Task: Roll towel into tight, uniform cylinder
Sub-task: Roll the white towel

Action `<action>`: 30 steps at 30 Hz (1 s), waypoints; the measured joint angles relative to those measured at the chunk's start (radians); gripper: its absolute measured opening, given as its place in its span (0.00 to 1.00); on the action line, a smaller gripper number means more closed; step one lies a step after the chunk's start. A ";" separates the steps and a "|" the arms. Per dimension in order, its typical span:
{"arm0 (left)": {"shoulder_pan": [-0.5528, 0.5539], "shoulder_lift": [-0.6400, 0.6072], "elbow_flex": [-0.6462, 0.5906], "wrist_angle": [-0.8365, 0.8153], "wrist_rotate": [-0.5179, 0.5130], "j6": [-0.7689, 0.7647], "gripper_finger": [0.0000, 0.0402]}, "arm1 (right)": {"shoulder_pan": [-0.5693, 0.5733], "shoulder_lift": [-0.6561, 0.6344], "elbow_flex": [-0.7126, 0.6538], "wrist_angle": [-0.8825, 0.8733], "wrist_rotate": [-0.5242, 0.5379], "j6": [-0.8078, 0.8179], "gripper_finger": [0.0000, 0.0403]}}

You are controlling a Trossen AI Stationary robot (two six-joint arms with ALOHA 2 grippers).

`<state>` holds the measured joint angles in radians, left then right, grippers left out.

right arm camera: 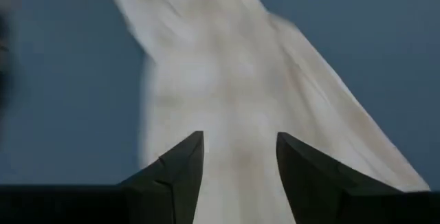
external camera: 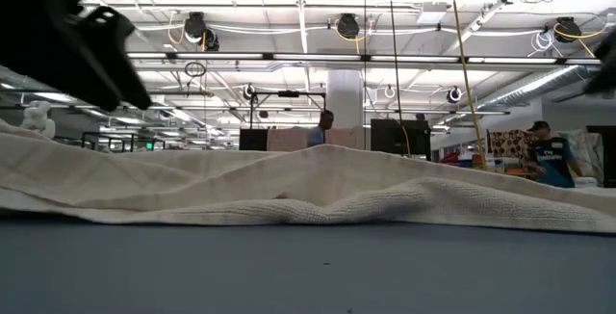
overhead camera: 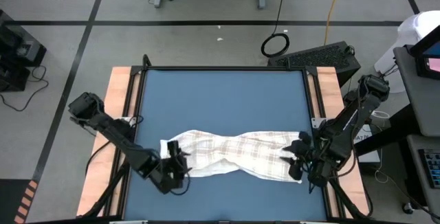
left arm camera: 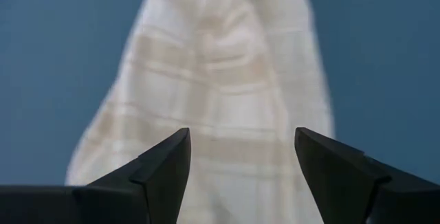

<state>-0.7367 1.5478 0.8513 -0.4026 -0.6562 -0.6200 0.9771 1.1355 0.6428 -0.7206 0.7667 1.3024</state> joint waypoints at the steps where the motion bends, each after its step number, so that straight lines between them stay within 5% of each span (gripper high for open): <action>1: -0.021 0.001 0.000 -0.004 0.000 -0.010 0.65 | 0.000 0.000 0.003 0.073 0.033 -0.059 0.43; 9: -0.141 0.001 0.000 0.002 -0.038 -0.128 0.65 | -0.050 0.143 0.003 0.700 0.139 -0.589 0.43; 17: -0.184 0.001 0.000 -0.003 -0.056 -0.221 0.65 | -0.183 0.440 0.006 1.131 0.005 -0.728 0.43; 23: -0.188 0.003 0.000 0.001 -0.106 -0.289 0.65 | -0.292 0.619 0.111 1.168 -0.025 -0.810 0.43; 30: -0.170 0.004 0.000 0.000 -0.212 -0.283 0.65 | -0.383 0.729 0.255 1.029 -0.176 -0.829 0.43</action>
<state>-0.9065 1.5517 0.8509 -0.4031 -0.8684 -0.9028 0.5940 1.8640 0.8978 0.3081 0.5912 0.4729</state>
